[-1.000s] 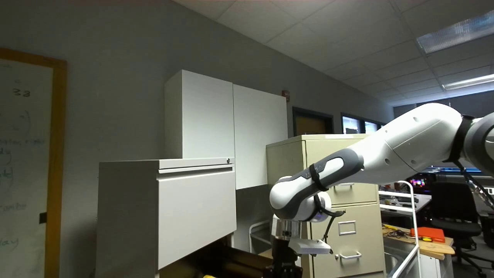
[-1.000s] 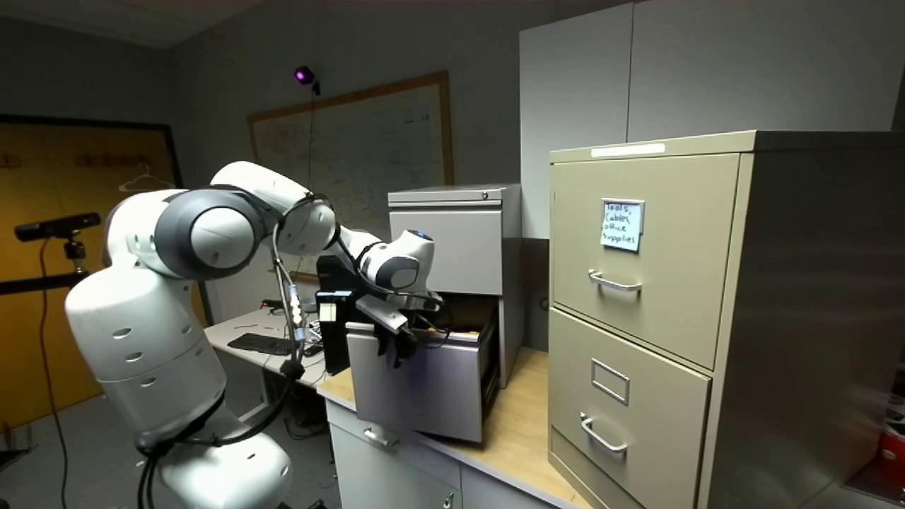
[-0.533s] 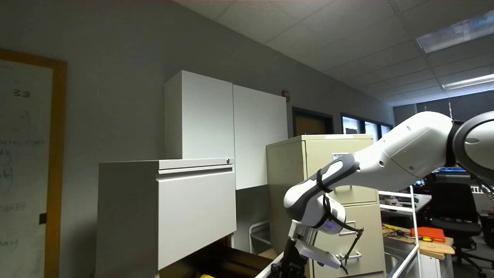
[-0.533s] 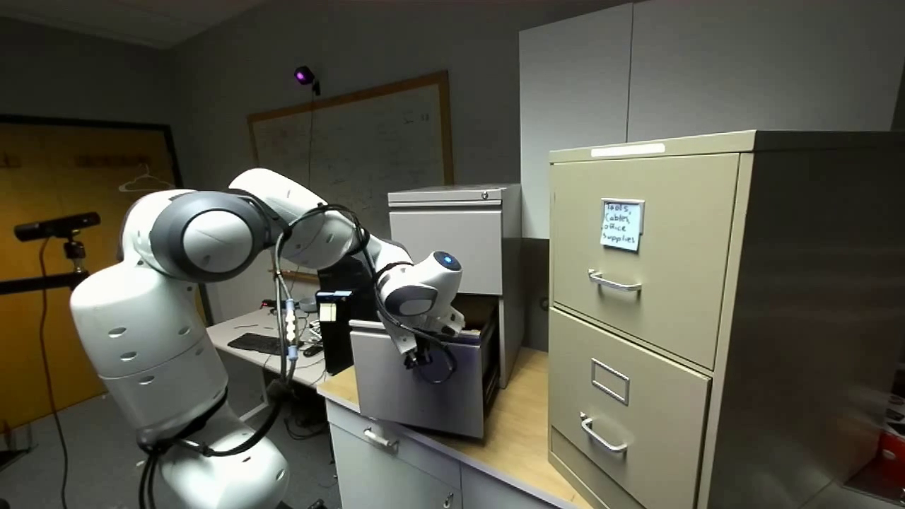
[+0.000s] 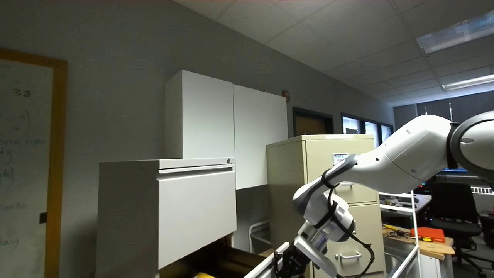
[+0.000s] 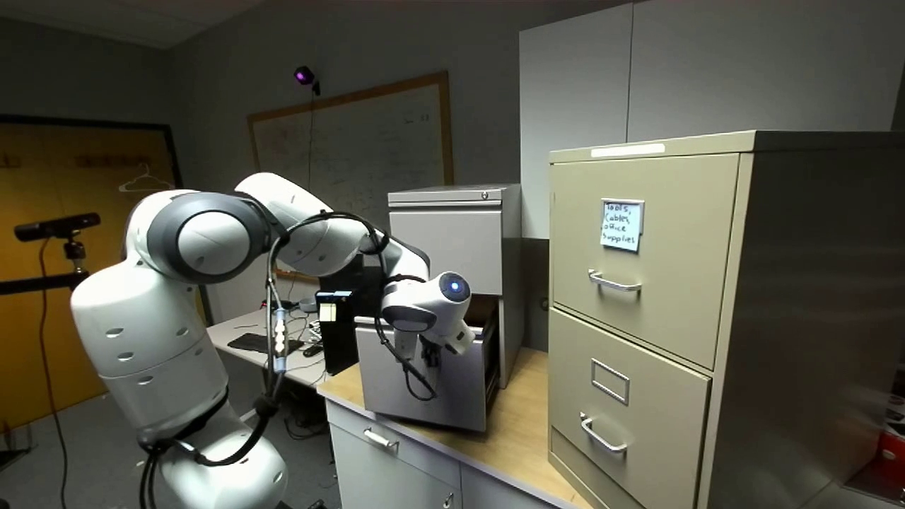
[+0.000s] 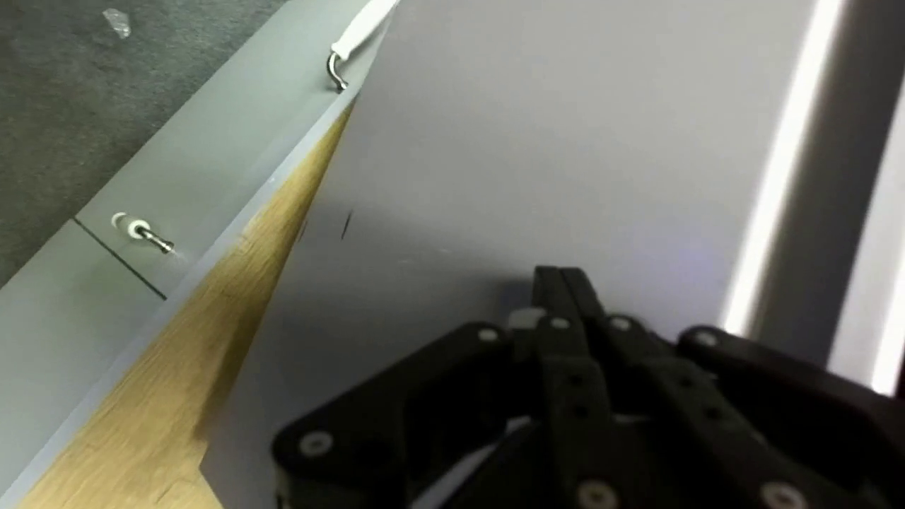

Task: Push the bottom drawer of the left cabinet

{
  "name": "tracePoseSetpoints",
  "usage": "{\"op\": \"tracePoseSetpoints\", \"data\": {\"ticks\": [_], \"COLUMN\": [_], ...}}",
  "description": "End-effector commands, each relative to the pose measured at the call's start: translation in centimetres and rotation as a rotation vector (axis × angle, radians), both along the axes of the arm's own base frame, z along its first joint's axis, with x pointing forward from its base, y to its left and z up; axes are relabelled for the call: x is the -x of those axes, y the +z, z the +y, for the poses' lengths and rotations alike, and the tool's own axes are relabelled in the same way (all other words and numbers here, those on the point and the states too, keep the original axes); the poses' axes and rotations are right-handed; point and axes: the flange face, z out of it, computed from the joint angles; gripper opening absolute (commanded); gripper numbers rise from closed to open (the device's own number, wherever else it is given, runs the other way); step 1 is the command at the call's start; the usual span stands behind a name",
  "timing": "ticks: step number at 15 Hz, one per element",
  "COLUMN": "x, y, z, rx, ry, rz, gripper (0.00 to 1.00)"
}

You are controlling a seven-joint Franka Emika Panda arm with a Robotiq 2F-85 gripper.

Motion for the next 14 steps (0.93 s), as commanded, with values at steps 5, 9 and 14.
{"op": "tracePoseSetpoints", "data": {"ticks": [5,9,14], "x": [-3.1,-5.8,-10.2], "y": [0.9,1.9,3.4], "z": [0.8,2.2,4.7], "rx": [-0.239,-0.318,-0.339], "ry": [-0.307,-0.352,-0.341], "rz": [-0.132,-0.202,-0.251], "gripper": [0.0,0.0,0.0]}}
